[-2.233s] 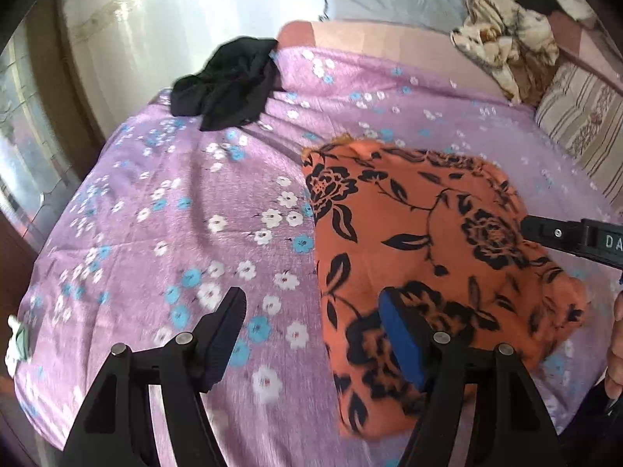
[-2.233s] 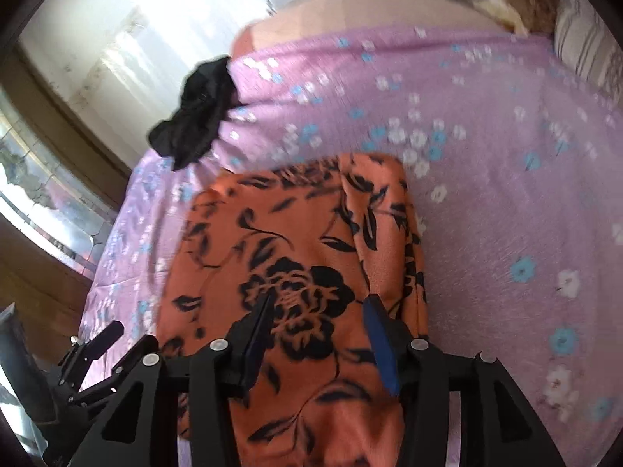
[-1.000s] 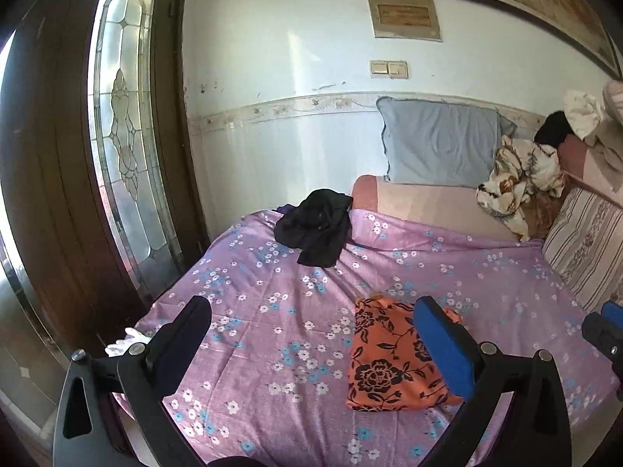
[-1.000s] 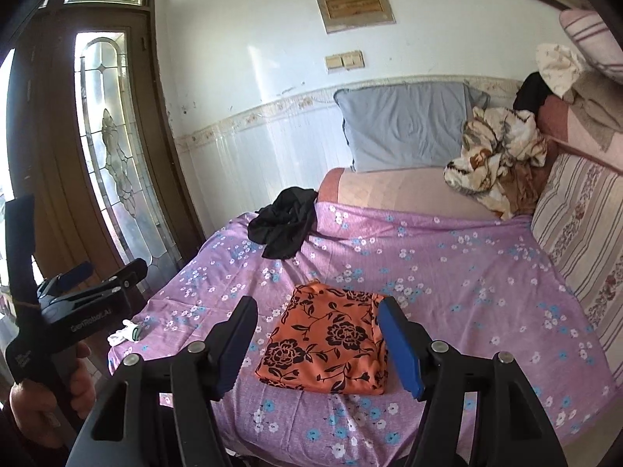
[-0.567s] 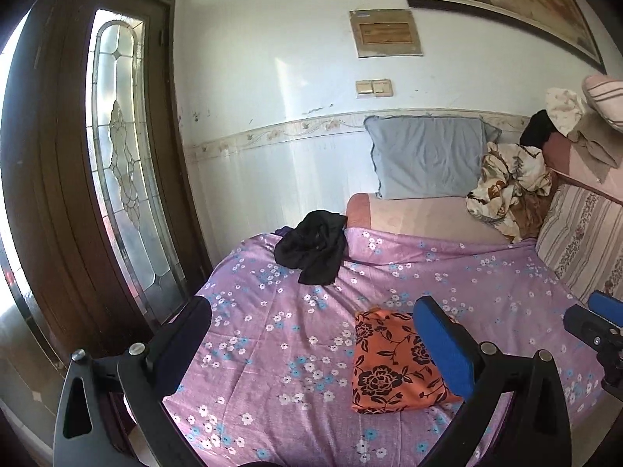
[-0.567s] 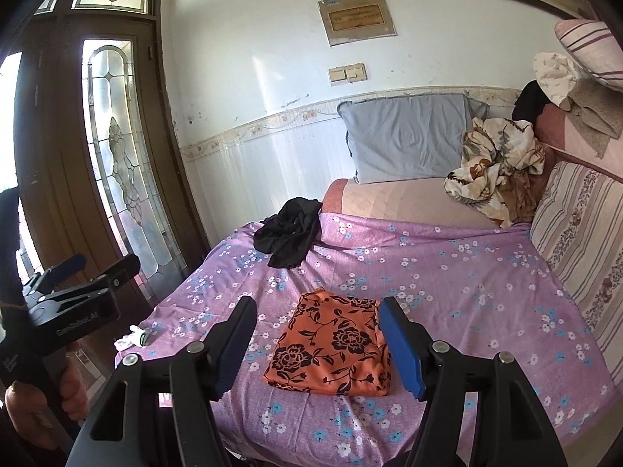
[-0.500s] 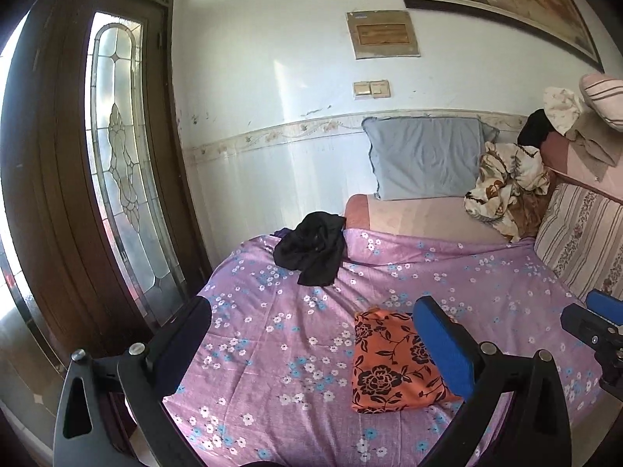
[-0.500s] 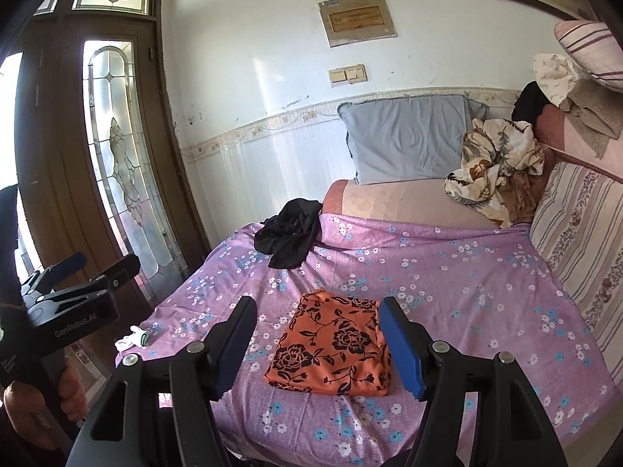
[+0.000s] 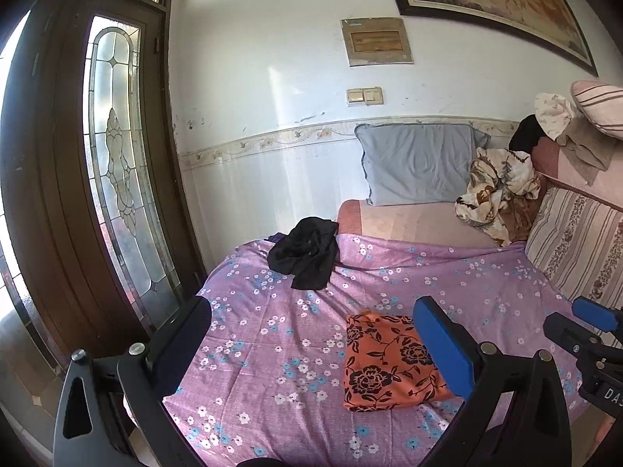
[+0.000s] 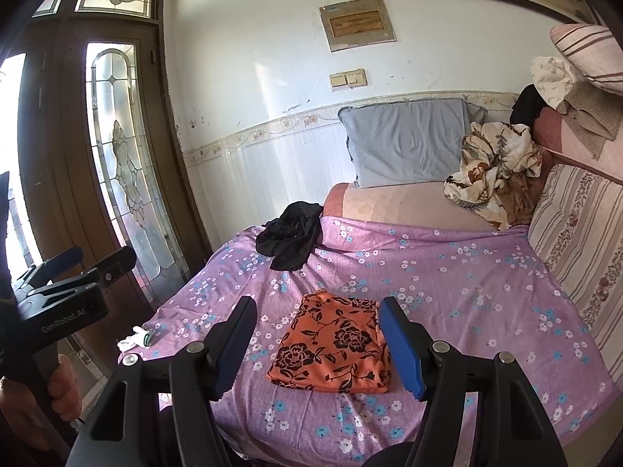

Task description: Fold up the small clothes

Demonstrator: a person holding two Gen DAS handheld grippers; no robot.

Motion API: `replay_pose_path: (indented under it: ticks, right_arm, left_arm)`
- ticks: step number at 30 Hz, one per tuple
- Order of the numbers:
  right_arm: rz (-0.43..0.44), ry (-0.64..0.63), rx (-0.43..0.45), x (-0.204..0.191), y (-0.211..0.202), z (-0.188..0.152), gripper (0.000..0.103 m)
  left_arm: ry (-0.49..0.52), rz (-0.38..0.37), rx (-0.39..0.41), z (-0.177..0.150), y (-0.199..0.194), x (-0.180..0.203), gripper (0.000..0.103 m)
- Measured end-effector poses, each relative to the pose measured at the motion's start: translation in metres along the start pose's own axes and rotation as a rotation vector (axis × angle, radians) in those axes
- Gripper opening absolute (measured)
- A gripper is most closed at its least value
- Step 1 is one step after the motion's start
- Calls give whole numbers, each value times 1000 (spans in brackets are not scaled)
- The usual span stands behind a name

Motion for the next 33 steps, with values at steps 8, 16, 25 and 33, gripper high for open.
replay_pose_path:
  ticks: [8,16,25,33]
  right_arm:
    - [0,-18,-6,0,-2,-1,69]
    - [0,8,-18,6,11,4,69]
    - [6,7,-39,4,37,12,69]
    - [25,0,-58,3,56,17,69]
  left_arm:
    - [4,-11,-4,1,0,0,103]
    - [18,-20,-26,3,13,4,103]
    - [21,-23,-57,13,36,4,103]
    - [5,-21,-84,19,52,6,103]
Point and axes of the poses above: each gripper's, at about its wrist camera, not at the fingertips, and y roughly the way its jaws point, x to its right, z to its top, the point moved 2 cm from there along y, roughly the way its jaws point, and after that the axes turned 11 degrees about y, right-handed, at the moved point
